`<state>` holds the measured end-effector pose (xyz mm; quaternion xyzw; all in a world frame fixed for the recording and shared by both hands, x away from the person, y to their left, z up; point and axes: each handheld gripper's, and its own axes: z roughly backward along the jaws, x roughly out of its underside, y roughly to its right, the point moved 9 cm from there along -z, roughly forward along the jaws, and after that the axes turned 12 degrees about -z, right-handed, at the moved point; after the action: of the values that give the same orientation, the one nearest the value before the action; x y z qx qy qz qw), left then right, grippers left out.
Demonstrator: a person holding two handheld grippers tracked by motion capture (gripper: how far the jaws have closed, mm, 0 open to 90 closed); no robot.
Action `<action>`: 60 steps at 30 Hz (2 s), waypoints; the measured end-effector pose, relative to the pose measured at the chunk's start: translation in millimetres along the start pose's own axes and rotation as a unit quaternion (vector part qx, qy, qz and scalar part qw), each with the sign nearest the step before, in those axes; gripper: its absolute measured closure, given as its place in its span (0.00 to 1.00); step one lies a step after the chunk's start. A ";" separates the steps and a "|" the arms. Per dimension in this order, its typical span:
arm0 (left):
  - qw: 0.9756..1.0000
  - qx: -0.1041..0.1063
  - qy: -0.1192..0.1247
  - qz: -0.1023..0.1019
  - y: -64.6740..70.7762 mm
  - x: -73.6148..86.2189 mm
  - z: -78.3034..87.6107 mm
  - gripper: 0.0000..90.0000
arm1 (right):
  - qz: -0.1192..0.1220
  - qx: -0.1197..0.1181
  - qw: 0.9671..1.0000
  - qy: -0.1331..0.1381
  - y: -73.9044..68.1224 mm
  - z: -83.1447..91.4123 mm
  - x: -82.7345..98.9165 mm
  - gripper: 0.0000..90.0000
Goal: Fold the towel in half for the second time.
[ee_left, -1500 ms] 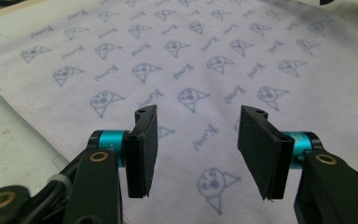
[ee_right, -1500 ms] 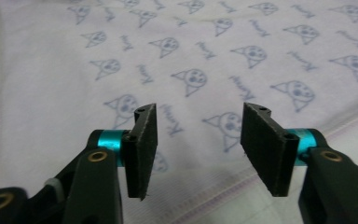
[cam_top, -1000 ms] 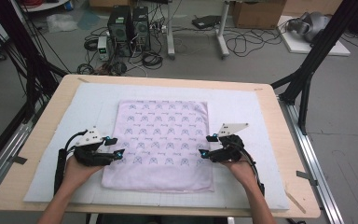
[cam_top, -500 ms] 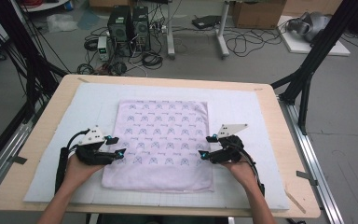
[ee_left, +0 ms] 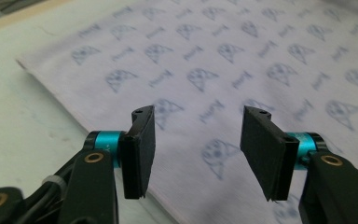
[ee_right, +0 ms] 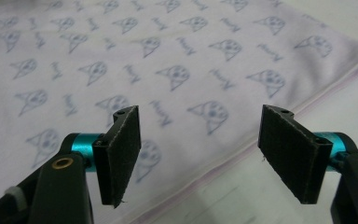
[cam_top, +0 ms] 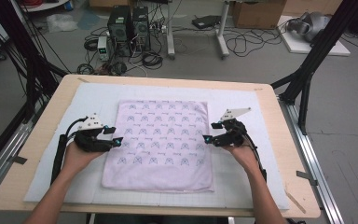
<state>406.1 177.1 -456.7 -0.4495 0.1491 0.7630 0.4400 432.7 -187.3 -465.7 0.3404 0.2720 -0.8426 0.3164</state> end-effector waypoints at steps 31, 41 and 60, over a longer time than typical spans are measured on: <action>0.991 -0.054 -0.091 0.087 -102.2 14.0 -73.3 0.64 | -0.045 0.066 0.995 -0.056 85.7 -65.7 -38.9 0.33; 0.989 -0.044 -0.102 0.092 -95.0 18.6 -82.8 0.83 | -0.046 0.074 0.996 -0.034 88.7 -66.7 -29.1 0.57; 0.993 -0.036 -0.054 0.096 -95.3 -0.7 -65.5 0.95 | -0.048 0.034 0.998 -0.027 73.1 -53.3 -39.2 0.95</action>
<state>519.3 190.1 -476.2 -0.4067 0.1399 0.8298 0.3556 528.9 -185.4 -487.4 0.3150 0.2509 -0.8741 0.2715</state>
